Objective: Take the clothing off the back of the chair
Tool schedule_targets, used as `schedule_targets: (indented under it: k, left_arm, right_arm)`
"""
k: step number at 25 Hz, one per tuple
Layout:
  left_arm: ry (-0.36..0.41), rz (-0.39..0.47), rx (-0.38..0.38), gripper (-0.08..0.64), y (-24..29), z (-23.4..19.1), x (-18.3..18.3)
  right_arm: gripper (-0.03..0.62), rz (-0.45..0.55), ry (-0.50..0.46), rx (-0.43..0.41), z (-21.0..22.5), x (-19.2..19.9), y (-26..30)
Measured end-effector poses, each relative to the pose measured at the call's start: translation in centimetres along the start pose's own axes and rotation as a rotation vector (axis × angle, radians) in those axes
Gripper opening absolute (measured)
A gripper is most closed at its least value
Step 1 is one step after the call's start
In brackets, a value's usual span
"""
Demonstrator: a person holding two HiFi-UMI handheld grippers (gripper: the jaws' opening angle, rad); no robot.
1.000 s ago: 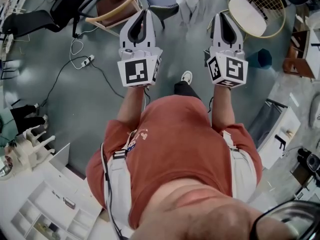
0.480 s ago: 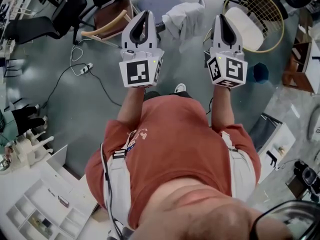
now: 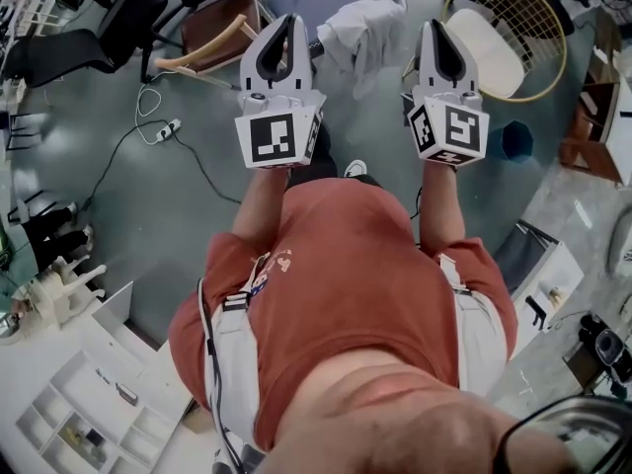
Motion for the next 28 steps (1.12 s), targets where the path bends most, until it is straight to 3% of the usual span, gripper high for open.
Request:
schedule_targets:
  k: [9,14,28]
  left_arm:
    - [-0.025,-0.002,0.02,0.014,1.6,-1.8,2.9]
    - [0.025,-0.094,0.053,0.014,3.0,-2.5,6.1]
    - [-0.026,-0.222,0.124,0.014,7.6,-3.9,13.4]
  right_arm:
    - [0.038,-0.037,-0.039,0.017,-0.9,2.5,1.8]
    - [0.038,-0.081,-0.069,0.027,-0.9,4.3,3.5]
    - [0.04,-0.276,-0.111,-0.027,-1.5,12.5,8.7]
Point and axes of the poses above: the fingertips, and each gripper's own axes: y forward along the fingers, z to its right, x out of its underside, the point moved 1 cm from there along -y, backward along the fingers, and after that the axes turned 2 degrees about -y, right-handed, at the moved point
